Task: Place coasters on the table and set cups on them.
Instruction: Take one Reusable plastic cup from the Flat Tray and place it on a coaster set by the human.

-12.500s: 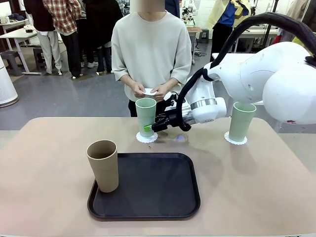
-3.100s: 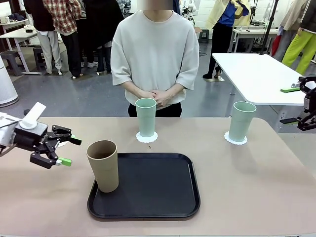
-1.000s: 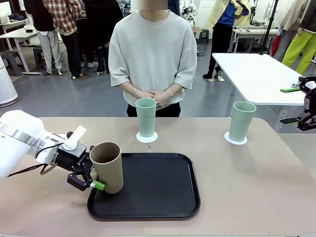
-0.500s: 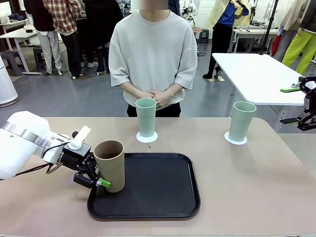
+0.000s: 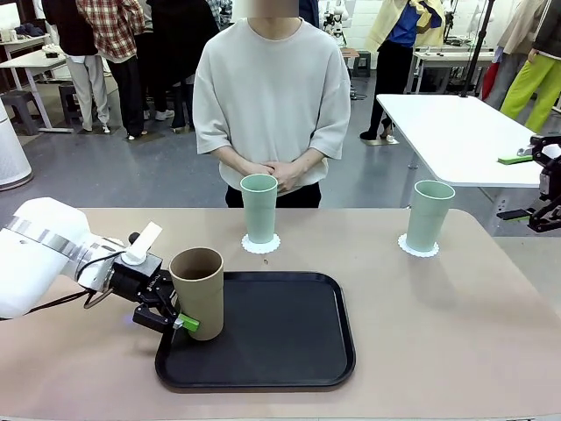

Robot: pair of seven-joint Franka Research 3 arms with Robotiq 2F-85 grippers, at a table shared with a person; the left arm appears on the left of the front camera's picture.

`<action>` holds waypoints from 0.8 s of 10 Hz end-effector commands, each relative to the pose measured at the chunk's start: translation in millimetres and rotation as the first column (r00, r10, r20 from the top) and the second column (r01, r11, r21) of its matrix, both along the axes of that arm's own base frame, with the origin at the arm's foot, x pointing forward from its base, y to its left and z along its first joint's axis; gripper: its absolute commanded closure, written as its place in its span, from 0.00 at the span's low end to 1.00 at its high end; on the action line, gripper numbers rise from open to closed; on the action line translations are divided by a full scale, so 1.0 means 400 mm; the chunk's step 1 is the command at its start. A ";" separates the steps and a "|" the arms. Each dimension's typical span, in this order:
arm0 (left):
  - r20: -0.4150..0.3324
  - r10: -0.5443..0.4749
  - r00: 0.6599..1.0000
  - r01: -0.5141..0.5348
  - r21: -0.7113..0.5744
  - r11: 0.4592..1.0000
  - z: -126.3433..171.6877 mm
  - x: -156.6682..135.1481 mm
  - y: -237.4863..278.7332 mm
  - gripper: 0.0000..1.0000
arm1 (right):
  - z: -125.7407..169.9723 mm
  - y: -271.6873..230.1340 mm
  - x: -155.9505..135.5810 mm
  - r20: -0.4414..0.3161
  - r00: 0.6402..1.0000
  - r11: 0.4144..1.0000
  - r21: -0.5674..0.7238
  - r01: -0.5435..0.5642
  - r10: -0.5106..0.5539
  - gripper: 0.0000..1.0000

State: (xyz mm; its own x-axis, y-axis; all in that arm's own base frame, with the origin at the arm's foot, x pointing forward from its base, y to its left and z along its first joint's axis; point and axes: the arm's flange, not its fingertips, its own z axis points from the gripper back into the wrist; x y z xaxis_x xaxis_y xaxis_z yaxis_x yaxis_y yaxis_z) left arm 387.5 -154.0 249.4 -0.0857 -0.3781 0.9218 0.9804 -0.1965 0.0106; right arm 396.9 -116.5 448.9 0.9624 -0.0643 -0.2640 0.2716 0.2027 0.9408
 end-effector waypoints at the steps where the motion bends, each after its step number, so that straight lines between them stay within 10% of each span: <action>1: -0.005 -0.005 1.000 0.005 -0.030 1.000 0.056 -0.017 0.002 0.92 | 0.000 0.002 0.003 0.002 1.000 1.000 0.023 0.005 -0.005 0.00; 4: -0.021 0.126 0.992 -0.126 0.004 0.992 0.303 0.001 0.117 0.92 | 0.000 0.002 0.003 0.002 1.000 1.000 0.023 0.005 -0.005 0.00; 8: -0.178 0.298 0.938 -0.282 0.111 0.953 0.417 0.174 0.383 0.92 | 0.000 0.002 0.003 0.002 1.000 1.000 0.023 0.005 -0.005 0.00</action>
